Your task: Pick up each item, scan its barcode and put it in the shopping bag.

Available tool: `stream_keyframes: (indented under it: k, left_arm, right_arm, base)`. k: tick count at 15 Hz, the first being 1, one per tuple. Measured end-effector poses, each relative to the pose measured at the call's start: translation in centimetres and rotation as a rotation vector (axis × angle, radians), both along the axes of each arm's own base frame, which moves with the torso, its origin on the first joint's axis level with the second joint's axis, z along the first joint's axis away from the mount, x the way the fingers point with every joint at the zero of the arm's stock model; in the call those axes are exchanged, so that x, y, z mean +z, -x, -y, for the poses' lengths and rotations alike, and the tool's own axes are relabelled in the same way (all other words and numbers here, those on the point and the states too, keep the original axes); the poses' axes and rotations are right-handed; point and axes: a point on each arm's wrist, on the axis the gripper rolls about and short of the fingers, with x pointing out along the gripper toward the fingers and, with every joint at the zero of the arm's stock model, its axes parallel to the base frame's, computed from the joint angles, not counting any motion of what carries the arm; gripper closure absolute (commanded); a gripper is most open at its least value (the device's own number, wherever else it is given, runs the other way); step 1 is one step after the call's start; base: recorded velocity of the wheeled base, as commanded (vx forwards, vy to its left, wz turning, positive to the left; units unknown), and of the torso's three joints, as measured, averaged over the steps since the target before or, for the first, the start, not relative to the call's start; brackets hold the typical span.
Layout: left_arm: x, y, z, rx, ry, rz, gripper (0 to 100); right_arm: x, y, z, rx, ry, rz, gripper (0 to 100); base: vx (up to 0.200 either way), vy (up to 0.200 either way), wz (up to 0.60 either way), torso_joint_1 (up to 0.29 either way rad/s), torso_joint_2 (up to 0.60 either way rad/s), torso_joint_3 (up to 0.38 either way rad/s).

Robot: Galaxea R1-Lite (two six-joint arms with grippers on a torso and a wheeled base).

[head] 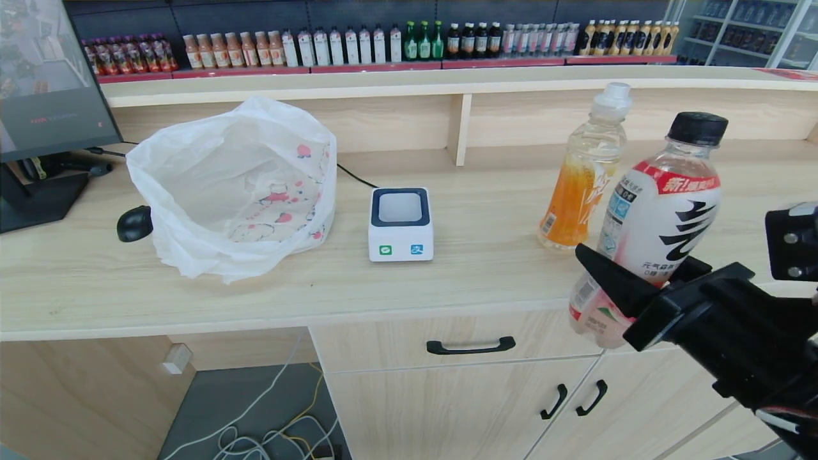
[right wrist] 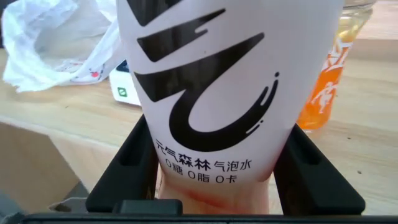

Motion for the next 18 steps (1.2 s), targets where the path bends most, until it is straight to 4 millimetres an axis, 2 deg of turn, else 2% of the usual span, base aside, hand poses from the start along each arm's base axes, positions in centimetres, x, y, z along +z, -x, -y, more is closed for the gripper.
stream_keyframes:
  k: [2, 4, 11, 18]
  left_arm:
    - [0.0, 0.0, 0.0, 0.0, 0.0, 0.0, 0]
    - [0.0, 0.0, 0.0, 0.001, 0.0, 0.0, 0]
    - [0.0, 0.0, 0.0, 0.0, 0.0, 0.0, 0]
    - [0.0, 0.0, 0.0, 0.001, 0.0, 0.0, 0]
  right_arm:
    - [-1.0, 1.0, 0.2, 0.126, 0.019, -0.03, 100]
    - [-1.6, 1.5, 0.4, 0.182, -0.02, -0.076, 100]
    - [-2.2, 1.5, -0.4, 0.488, -0.18, -0.248, 100]
    - [-0.6, -0.1, -2.8, 0.692, -0.44, -0.392, 100]
  base:
    - [0.0, 0.0, 0.0, 0.0, 0.0, 0.0]
    - [0.0, 0.0, 0.0, 0.0, 0.0, 0.0]
    - [0.0, 0.0, 0.0, 0.0, 0.0, 0.0]
    - [0.0, 0.0, 0.0, 0.0, 0.0, 0.0]
